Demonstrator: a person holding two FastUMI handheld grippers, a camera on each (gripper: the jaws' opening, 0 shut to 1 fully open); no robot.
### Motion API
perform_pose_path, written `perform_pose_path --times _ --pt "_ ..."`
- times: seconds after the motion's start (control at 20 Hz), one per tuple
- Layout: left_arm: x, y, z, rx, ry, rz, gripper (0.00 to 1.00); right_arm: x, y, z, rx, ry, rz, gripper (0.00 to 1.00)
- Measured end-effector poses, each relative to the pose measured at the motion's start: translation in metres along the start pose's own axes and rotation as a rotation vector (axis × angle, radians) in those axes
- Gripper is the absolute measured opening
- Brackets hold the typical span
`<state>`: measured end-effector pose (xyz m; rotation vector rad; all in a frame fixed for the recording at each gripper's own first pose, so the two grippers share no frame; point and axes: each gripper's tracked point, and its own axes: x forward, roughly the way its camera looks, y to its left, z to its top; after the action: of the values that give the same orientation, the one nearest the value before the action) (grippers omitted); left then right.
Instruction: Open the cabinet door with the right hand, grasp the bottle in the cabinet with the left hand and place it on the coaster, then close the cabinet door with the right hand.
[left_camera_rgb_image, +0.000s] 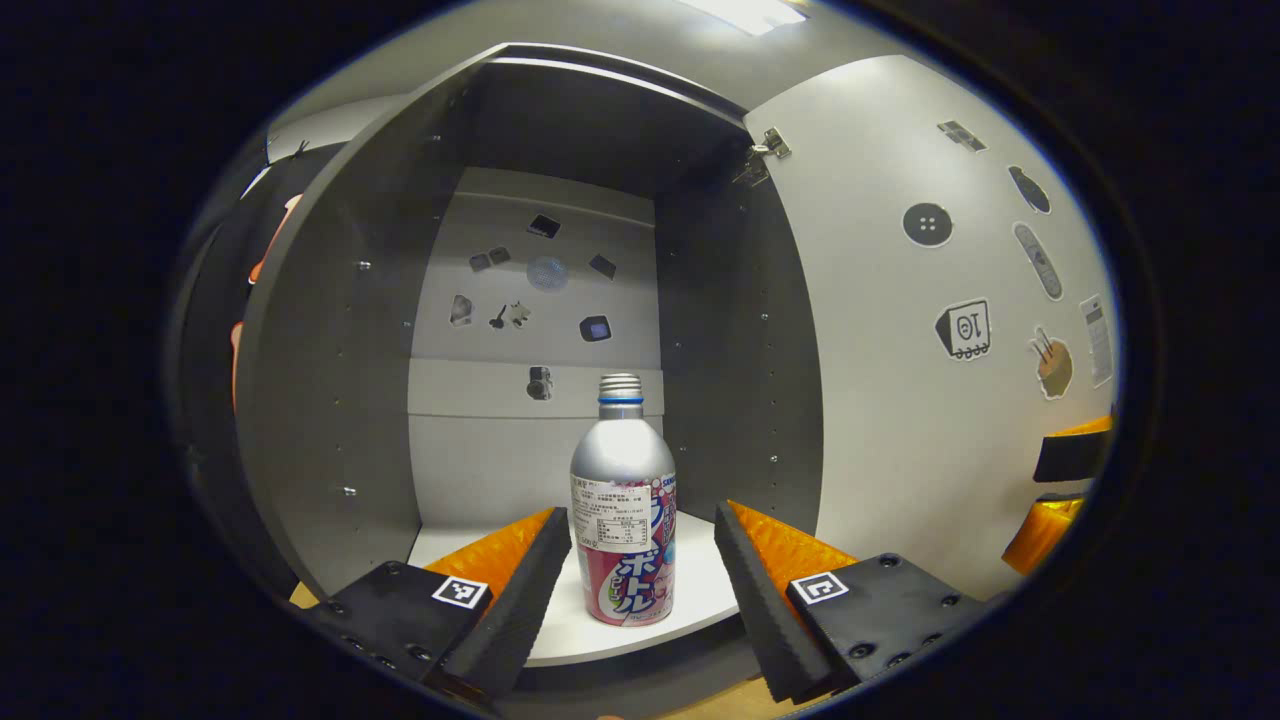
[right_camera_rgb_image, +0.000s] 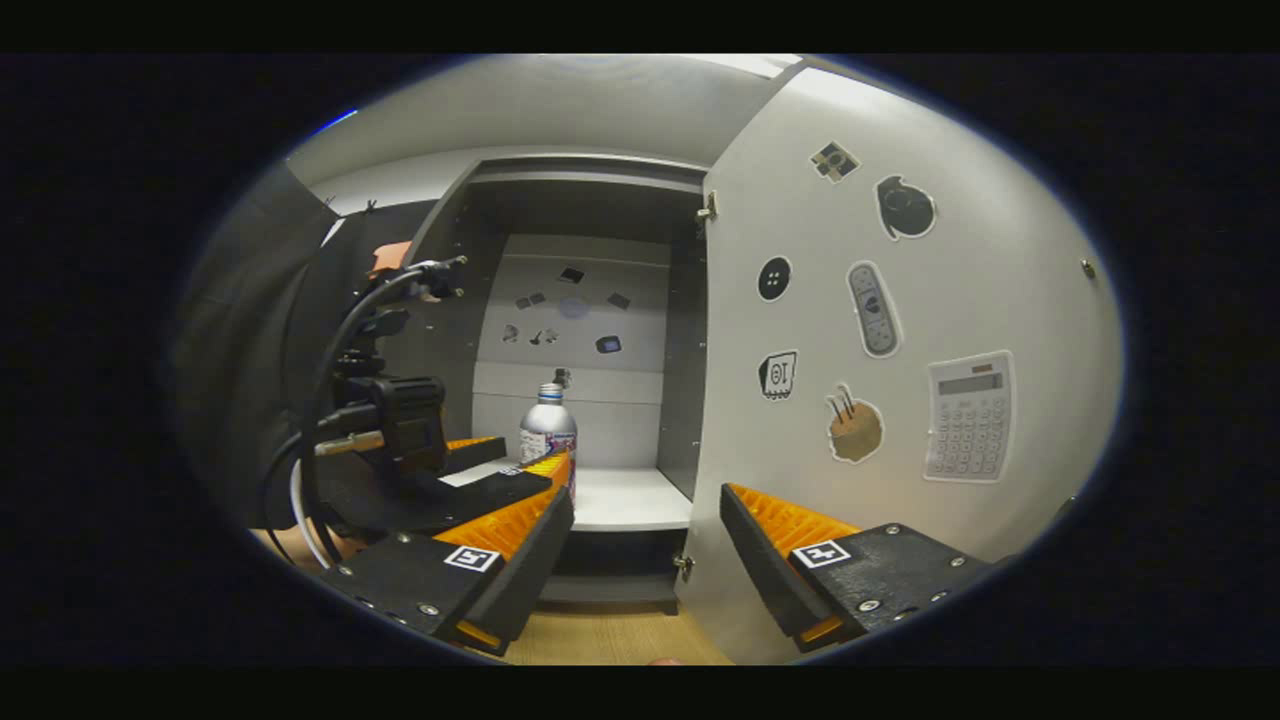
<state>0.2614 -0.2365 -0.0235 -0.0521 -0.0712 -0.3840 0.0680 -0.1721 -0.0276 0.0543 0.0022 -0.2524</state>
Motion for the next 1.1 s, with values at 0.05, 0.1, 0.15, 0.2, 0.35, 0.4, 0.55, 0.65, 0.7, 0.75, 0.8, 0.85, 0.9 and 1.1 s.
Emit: perform_pose_path --times 0.05,0.1,0.15,0.2,0.35,0.4,0.55,0.65,0.7,0.75,0.8,0.85,0.9,1.1 --pt "0.007 0.001 -0.003 -0.002 0.003 -0.002 0.94 0.002 -0.001 -0.001 -0.004 0.000 0.002 0.91" --pt "0.015 0.004 -0.007 0.002 0.007 0.007 0.94 0.005 -0.001 -0.001 -0.004 0.002 0.001 0.91" --pt "0.021 0.007 -0.013 0.008 0.017 0.014 0.94 0.006 -0.002 -0.003 0.003 0.004 -0.005 0.91" --pt "0.027 0.009 -0.018 0.012 0.027 0.020 0.94 0.009 -0.002 -0.005 0.014 0.009 -0.005 0.91" --pt "0.037 0.009 -0.027 0.008 0.035 0.014 0.95 0.010 -0.003 -0.012 0.042 0.034 0.004 0.91" --pt "0.038 0.008 -0.027 0.006 0.036 0.013 0.94 0.012 -0.002 -0.013 0.044 0.041 0.003 0.91" --pt "0.037 0.007 -0.026 0.000 0.029 0.009 0.94 0.011 -0.004 -0.018 0.040 0.056 0.003 0.95" --pt "0.034 0.009 -0.021 0.004 0.020 0.024 0.94 0.010 -0.004 -0.023 0.033 0.071 0.007 0.91" --pt "0.034 0.008 -0.023 0.005 0.027 0.017 0.86 0.010 -0.004 -0.023 0.030 0.075 0.010 0.91" --pt "0.033 0.007 -0.022 0.009 0.026 0.008 0.86 0.008 -0.004 -0.024 0.029 0.078 0.014 0.91" --pt "0.031 0.007 -0.020 0.015 0.023 0.008 0.84 0.006 -0.003 -0.024 0.031 0.078 0.018 0.91" --pt "0.031 0.007 -0.021 0.022 0.022 0.016 0.83 0.003 -0.003 -0.023 0.037 0.074 0.023 0.91" --pt "0.028 0.006 -0.019 0.026 0.021 0.019 0.82 0.002 -0.004 -0.022 0.041 0.069 0.027 0.91" --pt "0.009 0.003 -0.009 0.019 0.010 0.027 0.83 -0.012 -0.007 -0.014 0.050 0.044 0.046 0.91"
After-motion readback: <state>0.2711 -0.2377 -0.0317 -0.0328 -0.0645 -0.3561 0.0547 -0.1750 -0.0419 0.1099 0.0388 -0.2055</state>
